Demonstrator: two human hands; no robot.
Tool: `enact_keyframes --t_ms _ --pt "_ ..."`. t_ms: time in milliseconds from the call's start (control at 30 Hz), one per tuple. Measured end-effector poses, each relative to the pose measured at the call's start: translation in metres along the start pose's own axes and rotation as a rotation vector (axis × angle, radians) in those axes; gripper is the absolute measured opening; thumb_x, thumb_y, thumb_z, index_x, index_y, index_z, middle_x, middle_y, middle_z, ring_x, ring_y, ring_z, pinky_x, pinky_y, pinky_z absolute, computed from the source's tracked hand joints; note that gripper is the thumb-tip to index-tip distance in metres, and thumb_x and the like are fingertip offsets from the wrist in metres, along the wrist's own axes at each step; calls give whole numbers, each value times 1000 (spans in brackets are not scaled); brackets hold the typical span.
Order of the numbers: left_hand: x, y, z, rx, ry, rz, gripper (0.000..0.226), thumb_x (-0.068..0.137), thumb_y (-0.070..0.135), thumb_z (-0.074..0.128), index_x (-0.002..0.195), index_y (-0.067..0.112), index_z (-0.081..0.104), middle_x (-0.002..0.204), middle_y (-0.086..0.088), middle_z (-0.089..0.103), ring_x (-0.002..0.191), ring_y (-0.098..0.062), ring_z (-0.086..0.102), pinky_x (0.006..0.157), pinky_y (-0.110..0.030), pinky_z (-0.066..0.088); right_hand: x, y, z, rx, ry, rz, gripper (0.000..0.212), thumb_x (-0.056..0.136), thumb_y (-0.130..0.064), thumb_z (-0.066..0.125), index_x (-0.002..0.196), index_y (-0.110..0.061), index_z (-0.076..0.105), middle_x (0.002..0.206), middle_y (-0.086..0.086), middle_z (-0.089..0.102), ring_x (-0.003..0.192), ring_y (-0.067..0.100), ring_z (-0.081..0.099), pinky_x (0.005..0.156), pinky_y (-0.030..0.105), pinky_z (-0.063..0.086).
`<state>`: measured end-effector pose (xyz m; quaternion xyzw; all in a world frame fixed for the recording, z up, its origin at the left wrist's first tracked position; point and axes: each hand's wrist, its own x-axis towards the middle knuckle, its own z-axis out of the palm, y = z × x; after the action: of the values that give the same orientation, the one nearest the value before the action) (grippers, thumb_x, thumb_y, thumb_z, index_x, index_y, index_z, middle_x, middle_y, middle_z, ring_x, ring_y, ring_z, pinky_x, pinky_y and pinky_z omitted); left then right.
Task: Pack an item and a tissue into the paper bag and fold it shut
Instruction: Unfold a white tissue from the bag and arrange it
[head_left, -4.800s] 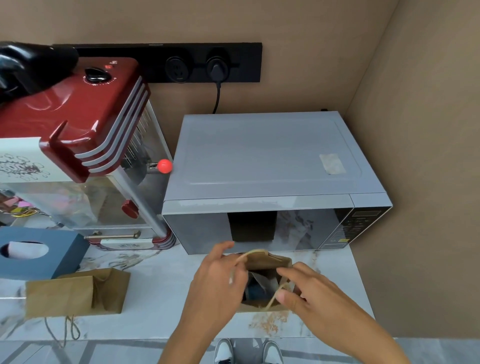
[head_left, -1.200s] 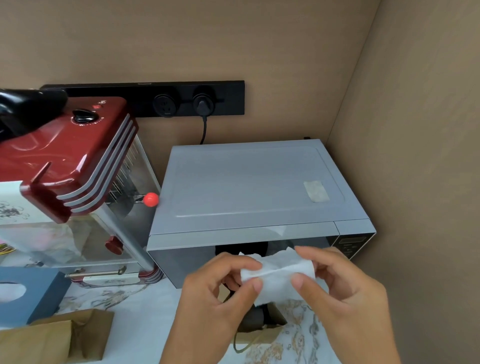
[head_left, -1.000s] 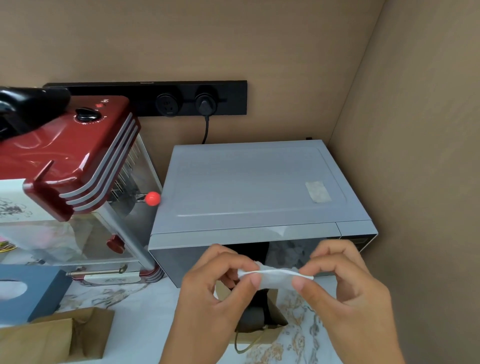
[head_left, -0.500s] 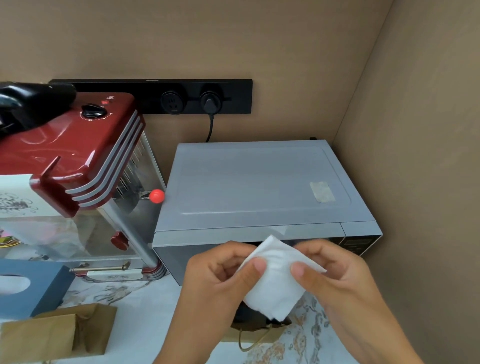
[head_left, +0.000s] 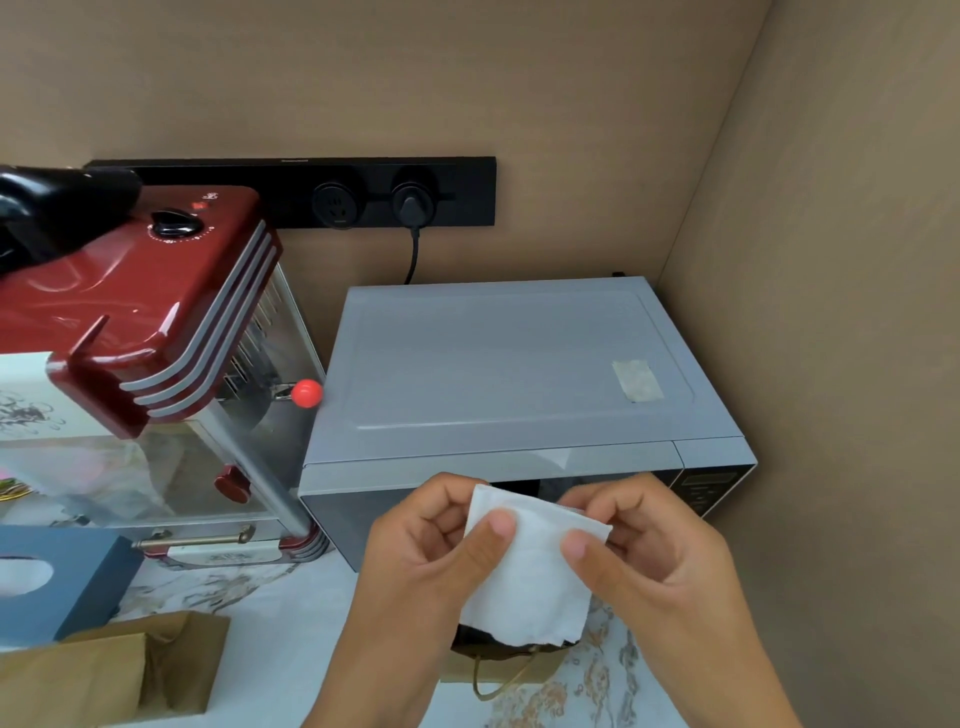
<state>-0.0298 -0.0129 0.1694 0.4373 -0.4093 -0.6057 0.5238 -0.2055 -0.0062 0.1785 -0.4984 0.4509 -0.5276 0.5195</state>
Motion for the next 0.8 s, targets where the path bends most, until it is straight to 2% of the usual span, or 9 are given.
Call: enact_keyframes --t_ms 67,167,333,400,467,667,800 --pt "0 -1 1 0 20 18 22 66 34 81 80 18 73 80 -7 78 72 -20 71 57 -30 57 -1 1 1 9 6 34 10 74 -11 73 71 -10 63 89 4 73 75 11 69 62 20 53" --pt "-1 0 0 33 33 49 21 65 33 81 81 22 72 79 -6 77 71 -18 72 55 -27 56 -3 3 1 -15 -2 83 5 75 -14 72 75 -9 69 83 12 73 72 13 68 61 23 54" --pt "-1 10 -8 192 -130 122 39 75 19 77 110 29 63 85 -10 70 75 -24 69 64 -30 58 -2 1 -5 -2 -10 87 4 77 -2 72 75 -5 71 75 16 72 68 15 67 58 22 53" --pt "0 14 -10 295 -180 137 31 77 15 74 105 27 65 87 -11 68 80 -35 64 67 -39 55 -1 -2 -7 -8 -33 76 4 76 -4 69 75 -7 71 74 9 73 68 12 67 58 20 53" --pt "1 17 -10 358 -194 132 23 77 13 72 95 27 67 85 -6 68 77 -33 63 65 -41 54 0 -4 -8 -1 -50 69 5 75 -5 67 76 -8 71 73 6 74 67 10 67 58 18 52" --pt "-1 21 -10 403 -186 122 13 75 15 75 79 24 66 64 11 60 58 -7 54 55 -19 46 0 -6 -10 36 -12 101 6 76 -8 66 75 -10 71 71 4 74 64 11 67 53 20 52" --pt "-1 26 -13 434 -246 77 8 73 22 78 76 21 70 70 7 66 65 -10 60 60 -20 49 0 -9 -11 30 -27 122 5 76 -11 66 75 -9 70 70 4 73 63 10 66 51 21 51"
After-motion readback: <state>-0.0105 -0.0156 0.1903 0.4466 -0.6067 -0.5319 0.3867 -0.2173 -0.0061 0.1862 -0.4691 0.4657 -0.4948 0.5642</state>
